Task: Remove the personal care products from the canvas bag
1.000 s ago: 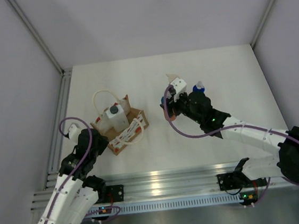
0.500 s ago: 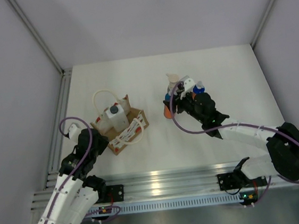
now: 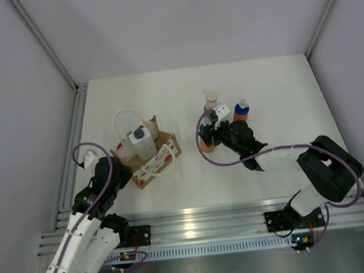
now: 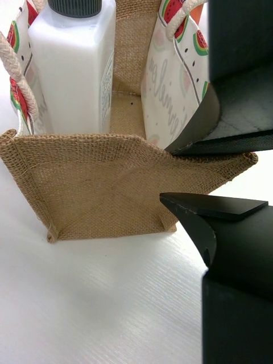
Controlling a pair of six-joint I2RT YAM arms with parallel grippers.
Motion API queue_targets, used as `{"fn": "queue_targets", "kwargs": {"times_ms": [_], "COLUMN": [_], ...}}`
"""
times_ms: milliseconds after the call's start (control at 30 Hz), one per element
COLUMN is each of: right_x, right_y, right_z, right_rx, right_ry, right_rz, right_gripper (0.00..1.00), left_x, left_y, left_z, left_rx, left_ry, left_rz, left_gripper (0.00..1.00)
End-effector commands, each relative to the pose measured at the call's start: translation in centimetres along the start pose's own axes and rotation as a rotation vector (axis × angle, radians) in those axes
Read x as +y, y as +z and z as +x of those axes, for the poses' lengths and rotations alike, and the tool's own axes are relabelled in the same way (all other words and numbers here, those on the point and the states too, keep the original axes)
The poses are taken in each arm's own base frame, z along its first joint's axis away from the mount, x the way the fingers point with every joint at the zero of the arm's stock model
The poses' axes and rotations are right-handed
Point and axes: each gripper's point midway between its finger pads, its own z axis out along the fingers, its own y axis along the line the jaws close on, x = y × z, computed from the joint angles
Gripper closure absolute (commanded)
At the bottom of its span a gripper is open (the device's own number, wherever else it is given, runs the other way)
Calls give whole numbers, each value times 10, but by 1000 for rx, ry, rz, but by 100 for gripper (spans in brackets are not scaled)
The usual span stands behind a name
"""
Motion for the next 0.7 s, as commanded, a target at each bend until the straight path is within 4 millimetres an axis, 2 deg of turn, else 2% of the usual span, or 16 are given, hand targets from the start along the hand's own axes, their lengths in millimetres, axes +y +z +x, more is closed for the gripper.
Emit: {"fn": "queue_targets", "kwargs": {"times_ms": [0, 133, 200, 233, 267, 333, 367, 433, 567, 667], "right_x": [3, 11, 11, 10, 9, 9, 9, 9, 12, 11], "right_y": [5, 2, 2, 2, 1, 1, 0, -2, -7, -13], "right_z": [-62, -55, -51, -50, -48, -48, -47, -50, -56, -62], "right_rx": [-234, -222, -213, -209, -206, -202, -199, -204, -208, -213], "right_ry": [-8, -27, -38, -38, -36, -32, -29, -28, -32, -32], "right_rz": [-22, -54, -50, -48, -44, -41, -41, -42, -55, -52], "right_gripper": [100, 100, 96, 90, 78, 65, 53, 49, 24, 23], "left_x": [-1, 1, 1, 1, 1, 2, 1, 0, -1, -1], "left_y": [-2, -1, -1, -1, -1, -1, -1, -2, -2, -2], "left_z": [-4, -4, -4, -4, -4, -4, -5, -6, -6, -6], "left_rx": [-16, -19, -20, -19, -19, -18, -20, -23, -23, -23], "left_ry": [12, 16, 16, 19, 19, 20, 20, 23, 27, 25], "left_rz": [10, 3, 4, 3, 3, 2, 5, 7, 10, 12], "left_gripper": [65, 65, 65, 65, 65, 65, 65, 65, 62, 60]}}
